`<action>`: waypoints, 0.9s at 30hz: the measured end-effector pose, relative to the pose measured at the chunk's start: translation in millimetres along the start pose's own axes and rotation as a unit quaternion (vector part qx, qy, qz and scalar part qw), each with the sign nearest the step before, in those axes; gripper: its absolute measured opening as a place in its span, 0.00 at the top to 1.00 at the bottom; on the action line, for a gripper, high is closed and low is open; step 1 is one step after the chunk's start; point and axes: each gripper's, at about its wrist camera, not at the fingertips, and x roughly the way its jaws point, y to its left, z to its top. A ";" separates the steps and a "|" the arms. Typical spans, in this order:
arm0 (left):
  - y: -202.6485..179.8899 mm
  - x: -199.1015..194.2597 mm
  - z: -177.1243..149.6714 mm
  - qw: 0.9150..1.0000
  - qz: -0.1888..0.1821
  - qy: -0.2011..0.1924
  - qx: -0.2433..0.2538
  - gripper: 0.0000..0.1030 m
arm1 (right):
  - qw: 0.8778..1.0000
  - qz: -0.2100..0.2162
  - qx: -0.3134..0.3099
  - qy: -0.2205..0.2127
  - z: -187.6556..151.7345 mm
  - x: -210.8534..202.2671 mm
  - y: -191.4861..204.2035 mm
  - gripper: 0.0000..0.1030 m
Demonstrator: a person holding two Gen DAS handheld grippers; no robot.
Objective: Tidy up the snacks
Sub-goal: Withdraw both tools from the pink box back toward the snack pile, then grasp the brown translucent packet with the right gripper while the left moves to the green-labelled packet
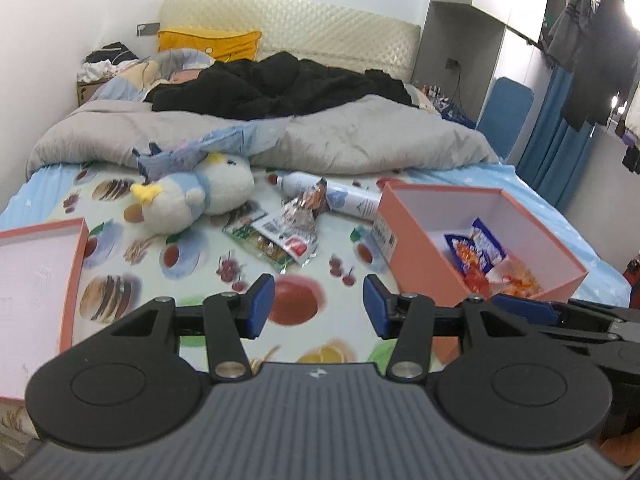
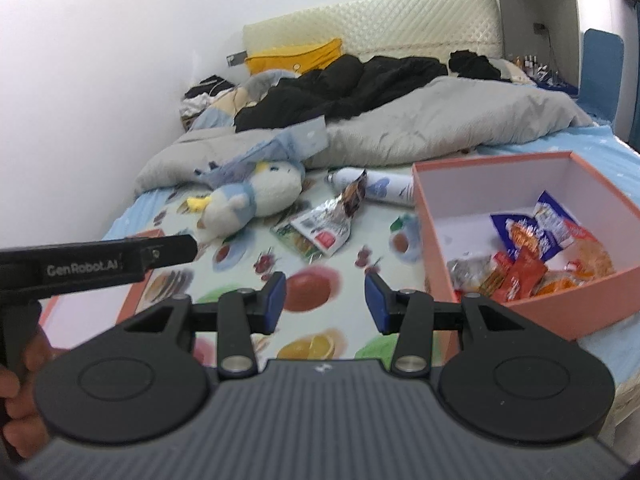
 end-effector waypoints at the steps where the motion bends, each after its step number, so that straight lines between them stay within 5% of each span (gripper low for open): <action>1: 2.8 3.7 -3.4 1.000 0.000 0.004 -0.003 0.47 | 1.000 0.001 0.001 0.005 -2.3 4.0 0.2 0.55; 10: 34.9 57.0 -0.6 0.999 0.009 0.026 -0.028 0.47 | 1.000 0.006 0.002 0.020 -2.1 49.3 2.7 0.55; 27: 106.2 228.1 13.5 0.996 -0.003 0.061 -0.066 0.47 | 0.999 0.003 -0.002 0.044 19.8 199.2 -20.2 0.55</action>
